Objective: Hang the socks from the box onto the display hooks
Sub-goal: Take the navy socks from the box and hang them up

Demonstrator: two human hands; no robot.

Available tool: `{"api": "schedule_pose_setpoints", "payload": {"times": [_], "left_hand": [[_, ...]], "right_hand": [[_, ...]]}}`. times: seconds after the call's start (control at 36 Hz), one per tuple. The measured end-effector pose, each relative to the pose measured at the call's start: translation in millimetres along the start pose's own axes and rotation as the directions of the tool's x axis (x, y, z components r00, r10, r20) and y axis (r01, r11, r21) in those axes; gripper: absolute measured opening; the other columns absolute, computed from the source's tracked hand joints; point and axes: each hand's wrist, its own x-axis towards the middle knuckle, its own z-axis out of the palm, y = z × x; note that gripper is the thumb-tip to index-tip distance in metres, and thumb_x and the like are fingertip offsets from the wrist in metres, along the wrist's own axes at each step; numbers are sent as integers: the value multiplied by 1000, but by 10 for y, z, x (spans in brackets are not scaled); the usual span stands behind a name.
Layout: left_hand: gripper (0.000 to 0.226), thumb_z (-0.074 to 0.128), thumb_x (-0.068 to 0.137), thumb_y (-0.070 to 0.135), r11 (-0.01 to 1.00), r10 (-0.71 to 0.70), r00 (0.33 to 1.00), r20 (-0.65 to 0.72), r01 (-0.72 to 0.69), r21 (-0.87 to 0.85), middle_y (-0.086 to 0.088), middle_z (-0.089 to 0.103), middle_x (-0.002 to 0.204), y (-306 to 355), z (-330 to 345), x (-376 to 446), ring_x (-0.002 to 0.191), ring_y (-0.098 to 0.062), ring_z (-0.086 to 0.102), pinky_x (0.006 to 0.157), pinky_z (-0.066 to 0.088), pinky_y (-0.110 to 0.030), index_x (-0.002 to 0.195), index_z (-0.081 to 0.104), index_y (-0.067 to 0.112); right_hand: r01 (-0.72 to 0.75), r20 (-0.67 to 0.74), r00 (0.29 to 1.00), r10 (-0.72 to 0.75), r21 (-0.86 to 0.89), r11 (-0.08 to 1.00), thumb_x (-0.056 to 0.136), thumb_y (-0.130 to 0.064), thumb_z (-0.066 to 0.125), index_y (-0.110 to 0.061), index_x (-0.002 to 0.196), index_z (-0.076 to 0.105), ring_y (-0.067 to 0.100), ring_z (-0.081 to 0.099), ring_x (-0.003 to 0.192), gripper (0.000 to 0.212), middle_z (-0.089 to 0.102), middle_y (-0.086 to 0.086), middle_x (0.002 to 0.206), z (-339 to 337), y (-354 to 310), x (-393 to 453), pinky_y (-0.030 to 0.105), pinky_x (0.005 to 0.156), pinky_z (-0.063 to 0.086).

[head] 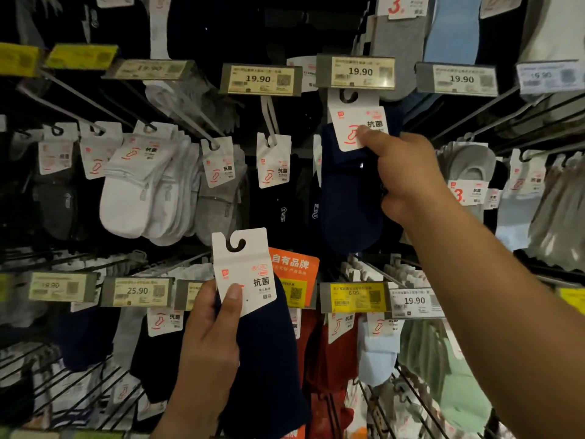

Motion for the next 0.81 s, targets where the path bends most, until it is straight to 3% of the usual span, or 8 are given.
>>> {"api": "schedule_pose_setpoints", "payload": {"times": [0.17,0.28,0.47,0.64,0.75,0.81], "left_hand": [[27,56,88,35,1000,1,1000,-13,-1,24,2,75,107,-26,2,18,101,-12,70,74,59,-26,111,65,24],[15,52,97,21,999,13,1000,-5,-12,36,12,76,98,-1,6,15,91,0,69,69,55,-13,105,65,25],[15,55,94,27,999,-16,999,-35,17,33,9,75,100,-4,-16,20,91,-3,70,67,56,-14,103,67,29],[22,55,87,37,998,-11,1000,-20,12,54,10,75,101,27,30,13,93,-4,69,67,56,-15,104,67,28],[16,52,99,23,999,-32,999,-20,33,20,13,75,96,91,90,-4,86,1,70,63,54,-13,104,67,27],[19,52,100,23,999,-48,999,-19,48,19,13,75,97,116,110,6,88,0,70,64,56,-19,102,69,32]], "right_hand": [[9,19,1000,-8,-52,999,91,-19,70,-11,100,71,17,74,85,12,77,2,95,37,-78,37,35,72,62],[8,2,1000,-7,-69,998,90,-20,72,-12,103,72,17,74,87,15,77,1,96,-1,-5,43,37,77,61],[-10,-4,1000,10,-91,996,90,-20,72,-13,94,70,18,74,85,8,77,2,93,-36,28,166,36,75,61],[-157,-32,988,153,-195,968,89,-21,72,-10,110,65,26,70,93,24,72,7,101,37,390,627,43,84,60],[-234,-59,972,227,-318,919,93,-34,65,-7,124,56,31,64,104,42,66,10,119,97,735,972,47,93,55],[-262,-76,965,253,-382,886,93,-42,60,-6,132,50,33,61,110,55,61,10,128,82,897,1171,49,96,53]]}}
